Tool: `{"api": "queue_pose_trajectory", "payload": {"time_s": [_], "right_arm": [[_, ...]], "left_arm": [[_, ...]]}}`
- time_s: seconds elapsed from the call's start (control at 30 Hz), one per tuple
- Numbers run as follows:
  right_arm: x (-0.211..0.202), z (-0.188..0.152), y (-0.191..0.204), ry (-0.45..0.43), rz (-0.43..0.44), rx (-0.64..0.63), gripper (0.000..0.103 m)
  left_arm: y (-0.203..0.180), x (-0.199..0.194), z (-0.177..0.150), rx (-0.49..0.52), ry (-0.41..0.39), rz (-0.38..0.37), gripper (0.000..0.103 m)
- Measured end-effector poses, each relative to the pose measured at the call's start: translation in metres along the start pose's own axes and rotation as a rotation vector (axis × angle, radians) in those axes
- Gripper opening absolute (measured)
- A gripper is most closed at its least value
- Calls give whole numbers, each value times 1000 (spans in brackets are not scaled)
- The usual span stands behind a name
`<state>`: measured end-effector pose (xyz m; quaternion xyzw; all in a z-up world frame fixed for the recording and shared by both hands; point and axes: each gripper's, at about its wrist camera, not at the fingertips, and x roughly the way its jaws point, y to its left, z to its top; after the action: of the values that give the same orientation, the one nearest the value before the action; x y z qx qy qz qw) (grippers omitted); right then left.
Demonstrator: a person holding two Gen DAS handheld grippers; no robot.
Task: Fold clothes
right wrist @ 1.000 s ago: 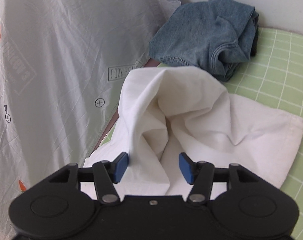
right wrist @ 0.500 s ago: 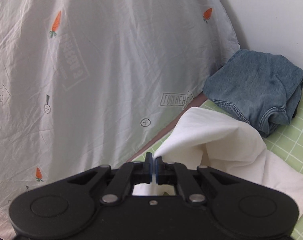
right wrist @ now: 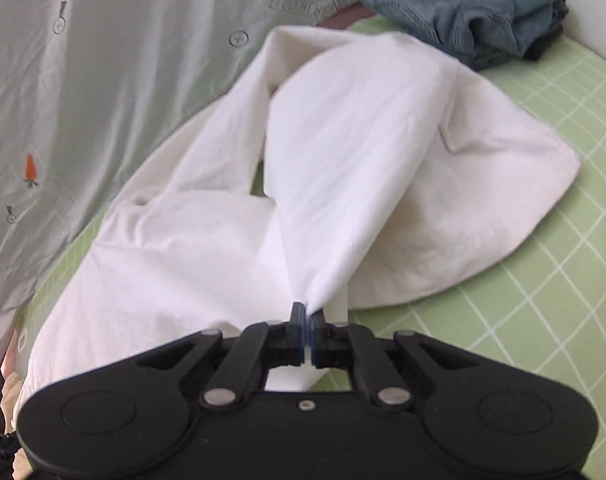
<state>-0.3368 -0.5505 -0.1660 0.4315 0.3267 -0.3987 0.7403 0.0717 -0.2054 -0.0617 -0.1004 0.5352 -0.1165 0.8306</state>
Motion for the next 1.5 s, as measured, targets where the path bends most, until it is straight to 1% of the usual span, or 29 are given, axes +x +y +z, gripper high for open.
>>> {"api": "queue_pose_trajectory", "payload": {"time_s": [0.03,0.07,0.13,0.17,0.23,0.3,0.37,0.4,0.43,0.47,0.5,0.53,0.57,0.67,0.7,0.8,0.83,0.87,0.93,1.03,1.07,1.1,1.17,1.2,1.23,1.27,1.3,1.4,1.5], "right_arm": [[0,-3,1,6,-10,-12,3],[-2,-4,4,4,-5,-36,3],[-13,-7,21,-19,-3,-146,3],[-17,-11,33,-26,-5,-226,3],[-19,-21,58,-30,-9,-347,3],[-13,-28,75,-8,-15,-392,3],[-5,-35,90,0,-67,-417,8],[-2,-40,96,-14,-107,-409,20],[-1,-46,101,-21,-120,-399,39],[0,-50,105,-27,-121,-382,49],[1,-55,111,-37,-123,-363,60],[0,-60,117,-41,-141,-368,62],[0,-65,122,-44,-159,-372,63],[1,-75,138,-63,-209,-385,69],[0,-77,141,-66,-209,-365,71],[-4,-86,142,-53,-151,-227,72],[-4,-91,143,-50,-147,-181,73],[-3,-95,145,-50,-152,-156,73],[-1,-106,151,-58,-183,-140,73],[6,-117,165,-49,-225,-128,73],[9,-118,170,-40,-227,-119,73],[11,-119,175,-35,-227,-120,73],[14,-119,185,-34,-233,-136,72],[16,-119,192,-39,-244,-162,72],[18,-120,199,-41,-251,-189,72],[19,-121,205,-44,-258,-216,72],[21,-122,210,-45,-259,-239,72],[26,-124,225,-47,-261,-301,72],[29,-127,236,-54,-257,-350,72]], "left_arm": [[3,-3,-1,5,-22,28,0],[6,-6,-1,12,-45,60,0],[13,-14,4,68,-133,194,0],[21,-15,10,72,-144,230,0],[49,-17,26,1,-115,180,0],[69,-24,36,-30,-98,114,0],[76,-33,39,-3,-109,80,2],[77,-35,39,16,-108,70,9],[78,-37,39,35,-107,60,25],[79,-38,38,54,-106,50,34],[80,-40,38,73,-107,42,55],[82,-38,40,89,-117,49,69],[83,-36,43,106,-128,57,75],[87,-20,54,138,-115,53,83],[88,-12,58,147,-104,48,89],[93,10,72,171,-72,33,97],[94,17,77,179,-61,28,102],[95,25,81,187,-49,25,103],[100,50,87,189,10,53,103],[103,61,90,184,18,45,101],[104,64,91,184,19,42,91],[103,61,92,198,8,34,86],[102,55,94,226,-15,18,57],[103,52,98,224,-24,6,51],[104,48,104,214,-39,-6,40],[105,43,110,203,-54,-18,34],[106,37,116,195,-71,-29,32],[104,1,140,211,-190,-68,26],[99,-46,164,221,-350,-79,24]]}}
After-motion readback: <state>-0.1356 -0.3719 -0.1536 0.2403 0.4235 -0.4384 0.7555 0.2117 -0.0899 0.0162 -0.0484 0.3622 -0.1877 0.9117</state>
